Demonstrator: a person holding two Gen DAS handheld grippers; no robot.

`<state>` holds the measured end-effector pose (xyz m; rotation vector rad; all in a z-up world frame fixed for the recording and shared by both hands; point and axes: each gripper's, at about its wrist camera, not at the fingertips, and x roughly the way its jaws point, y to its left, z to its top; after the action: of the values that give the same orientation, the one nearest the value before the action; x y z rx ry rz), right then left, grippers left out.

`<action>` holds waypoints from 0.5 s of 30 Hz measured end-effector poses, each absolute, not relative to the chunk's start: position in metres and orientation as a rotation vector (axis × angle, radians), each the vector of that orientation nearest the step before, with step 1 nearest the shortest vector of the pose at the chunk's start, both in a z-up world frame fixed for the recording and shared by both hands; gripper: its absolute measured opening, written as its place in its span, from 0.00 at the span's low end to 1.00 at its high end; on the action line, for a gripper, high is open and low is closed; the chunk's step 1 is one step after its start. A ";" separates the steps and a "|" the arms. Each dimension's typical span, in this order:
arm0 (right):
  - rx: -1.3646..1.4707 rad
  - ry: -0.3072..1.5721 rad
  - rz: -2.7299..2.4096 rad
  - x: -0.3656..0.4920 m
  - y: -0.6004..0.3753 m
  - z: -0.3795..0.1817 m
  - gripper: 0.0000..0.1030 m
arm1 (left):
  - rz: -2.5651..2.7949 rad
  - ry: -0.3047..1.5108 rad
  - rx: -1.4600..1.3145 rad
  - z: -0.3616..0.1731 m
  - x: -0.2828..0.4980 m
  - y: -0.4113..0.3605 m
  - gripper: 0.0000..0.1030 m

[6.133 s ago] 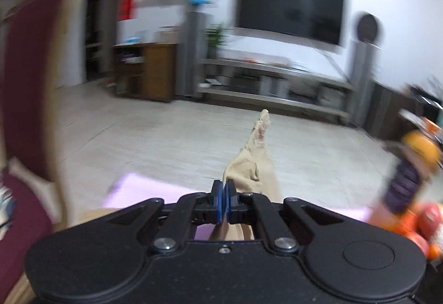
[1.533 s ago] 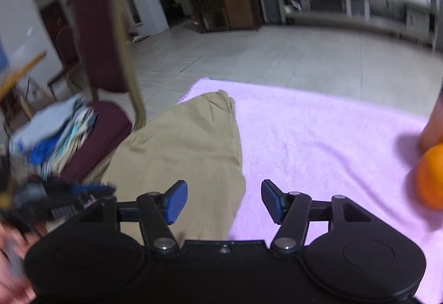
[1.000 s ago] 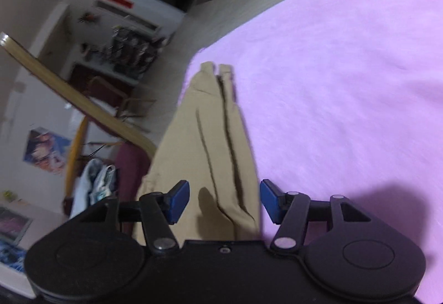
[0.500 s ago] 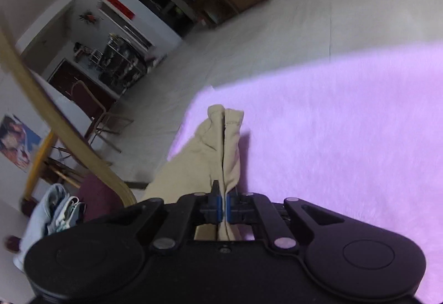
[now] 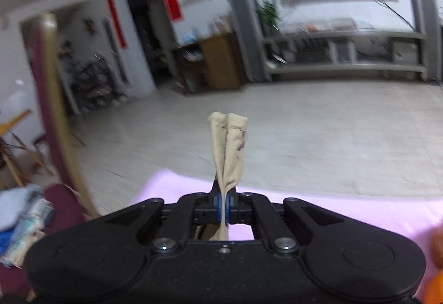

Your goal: Fold clothes

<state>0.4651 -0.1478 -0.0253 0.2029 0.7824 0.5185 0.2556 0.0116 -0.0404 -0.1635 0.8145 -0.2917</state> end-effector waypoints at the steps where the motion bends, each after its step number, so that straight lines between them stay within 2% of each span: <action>1: 0.187 0.769 0.502 0.462 -0.154 -0.019 0.13 | -0.285 0.835 -0.158 -0.045 0.256 0.011 0.12; 2: 0.177 0.770 0.471 0.460 -0.161 -0.018 0.21 | -0.279 0.855 -0.153 -0.049 0.255 0.010 0.12; 3: 0.184 0.800 0.411 0.459 -0.167 -0.026 0.33 | -0.274 0.873 -0.154 -0.052 0.256 0.010 0.12; 8: 0.228 0.785 0.345 0.415 -0.188 -0.004 0.38 | -0.275 0.863 -0.162 -0.035 0.231 0.028 0.17; 12: 0.228 0.759 0.389 0.350 -0.195 0.053 0.49 | -0.271 0.782 -0.201 -0.012 0.192 0.069 0.27; 14: 0.283 0.769 0.412 0.318 -0.204 0.058 0.52 | -0.267 0.757 -0.248 -0.007 0.172 0.092 0.29; 15: 0.310 0.773 0.424 0.302 -0.208 0.060 0.57 | -0.263 0.745 -0.269 -0.005 0.161 0.103 0.30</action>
<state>0.3015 -0.2079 0.0602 0.3100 0.7731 0.4238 0.1612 0.1030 -0.0049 -0.2692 0.7450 -0.2630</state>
